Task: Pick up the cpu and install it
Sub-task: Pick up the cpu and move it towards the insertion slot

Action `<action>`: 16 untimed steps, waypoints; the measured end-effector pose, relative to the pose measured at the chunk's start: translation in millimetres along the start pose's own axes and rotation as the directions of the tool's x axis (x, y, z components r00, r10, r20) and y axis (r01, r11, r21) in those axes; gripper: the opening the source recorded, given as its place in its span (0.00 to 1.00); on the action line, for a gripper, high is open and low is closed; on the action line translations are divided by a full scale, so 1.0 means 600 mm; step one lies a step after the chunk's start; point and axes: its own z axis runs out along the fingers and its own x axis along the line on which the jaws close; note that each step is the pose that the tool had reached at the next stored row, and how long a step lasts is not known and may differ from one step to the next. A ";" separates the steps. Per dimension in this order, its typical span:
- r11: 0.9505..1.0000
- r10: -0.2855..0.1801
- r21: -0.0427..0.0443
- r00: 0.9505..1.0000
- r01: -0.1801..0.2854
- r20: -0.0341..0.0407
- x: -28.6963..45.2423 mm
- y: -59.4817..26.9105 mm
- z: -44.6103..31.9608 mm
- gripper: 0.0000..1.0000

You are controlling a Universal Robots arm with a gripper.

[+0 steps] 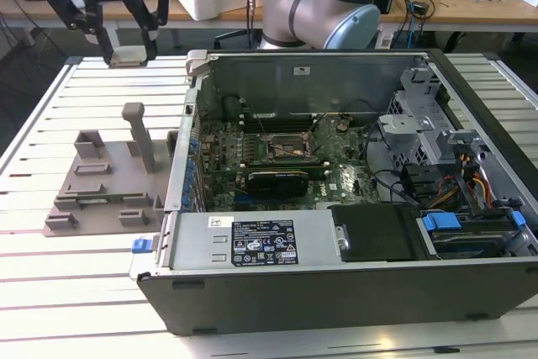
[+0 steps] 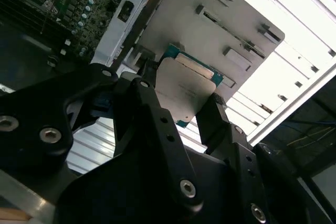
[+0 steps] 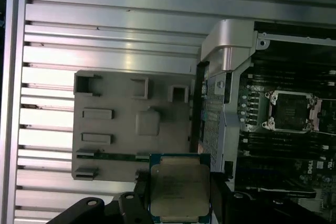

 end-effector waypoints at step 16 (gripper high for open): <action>1.000 0.000 0.000 1.000 0.000 0.000 -0.089 -0.007 0.007 0.55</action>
